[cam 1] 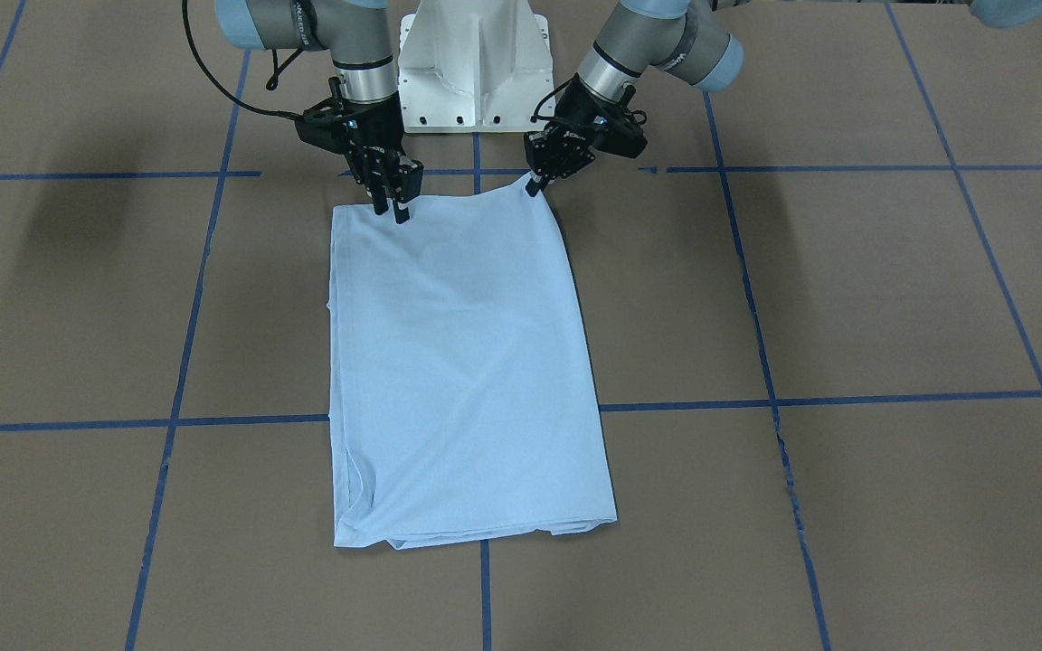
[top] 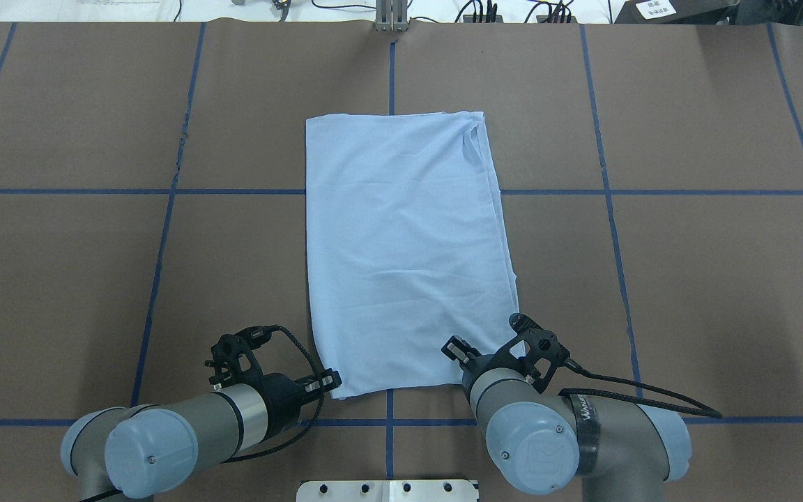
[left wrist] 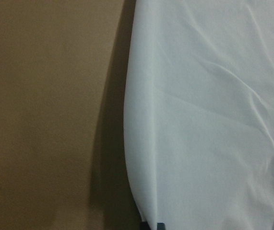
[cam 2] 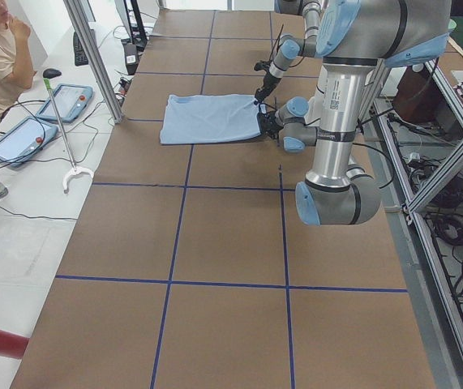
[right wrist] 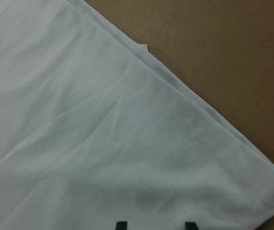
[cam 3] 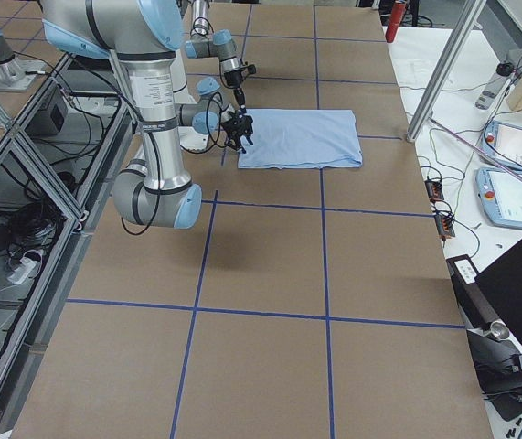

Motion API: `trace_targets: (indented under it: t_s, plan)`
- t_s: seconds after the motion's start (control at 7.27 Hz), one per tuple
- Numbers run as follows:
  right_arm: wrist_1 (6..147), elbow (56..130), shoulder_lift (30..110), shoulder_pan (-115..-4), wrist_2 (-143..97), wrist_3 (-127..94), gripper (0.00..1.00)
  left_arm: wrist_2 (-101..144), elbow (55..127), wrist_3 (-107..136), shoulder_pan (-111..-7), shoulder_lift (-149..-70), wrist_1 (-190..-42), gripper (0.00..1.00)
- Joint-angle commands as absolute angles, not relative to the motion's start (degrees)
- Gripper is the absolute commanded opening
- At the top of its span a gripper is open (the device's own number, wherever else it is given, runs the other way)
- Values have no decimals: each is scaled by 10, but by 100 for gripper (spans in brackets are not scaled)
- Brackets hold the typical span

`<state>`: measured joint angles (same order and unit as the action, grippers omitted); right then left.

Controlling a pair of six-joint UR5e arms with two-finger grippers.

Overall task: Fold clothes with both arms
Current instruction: 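Move the right gripper onto the shirt corner nearest it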

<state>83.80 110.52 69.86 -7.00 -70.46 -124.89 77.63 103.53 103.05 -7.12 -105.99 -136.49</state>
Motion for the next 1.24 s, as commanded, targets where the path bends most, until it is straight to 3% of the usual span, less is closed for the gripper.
trace_targets:
  t_s: [0.0, 1.1]
  plan:
    - [913, 1126, 685, -68, -708, -1248, 88, 777, 1035, 1030, -71, -1060, -1365, 0]
    - [907, 1091, 667, -56, -701, -1272, 80, 775, 1035, 1031, -70, -1059, -1366, 0]
